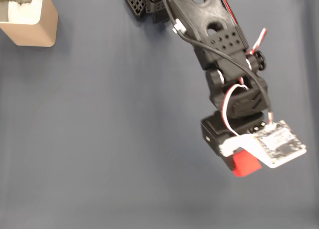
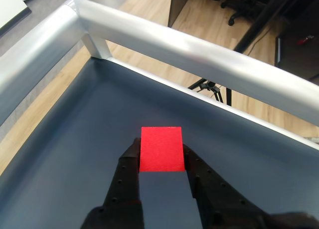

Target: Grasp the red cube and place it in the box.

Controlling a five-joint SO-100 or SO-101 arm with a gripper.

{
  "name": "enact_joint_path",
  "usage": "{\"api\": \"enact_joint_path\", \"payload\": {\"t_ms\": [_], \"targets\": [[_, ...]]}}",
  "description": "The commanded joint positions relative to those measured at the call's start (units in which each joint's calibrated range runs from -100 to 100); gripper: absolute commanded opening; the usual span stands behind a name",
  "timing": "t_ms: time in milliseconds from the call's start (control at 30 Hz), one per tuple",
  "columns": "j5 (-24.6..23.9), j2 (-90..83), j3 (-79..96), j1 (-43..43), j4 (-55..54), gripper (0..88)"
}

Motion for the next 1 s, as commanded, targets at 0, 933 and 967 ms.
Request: {"api": "enact_joint_path", "payload": {"t_ms": [0,933,967], "targets": [[-0.7,-7.3,-0.5,2.1,3.3,0.0],[-1.9,-29.4,14.2,29.3,11.1,0.0],[-2.0,-30.0,14.4,30.0,11.1,0.0]]}}
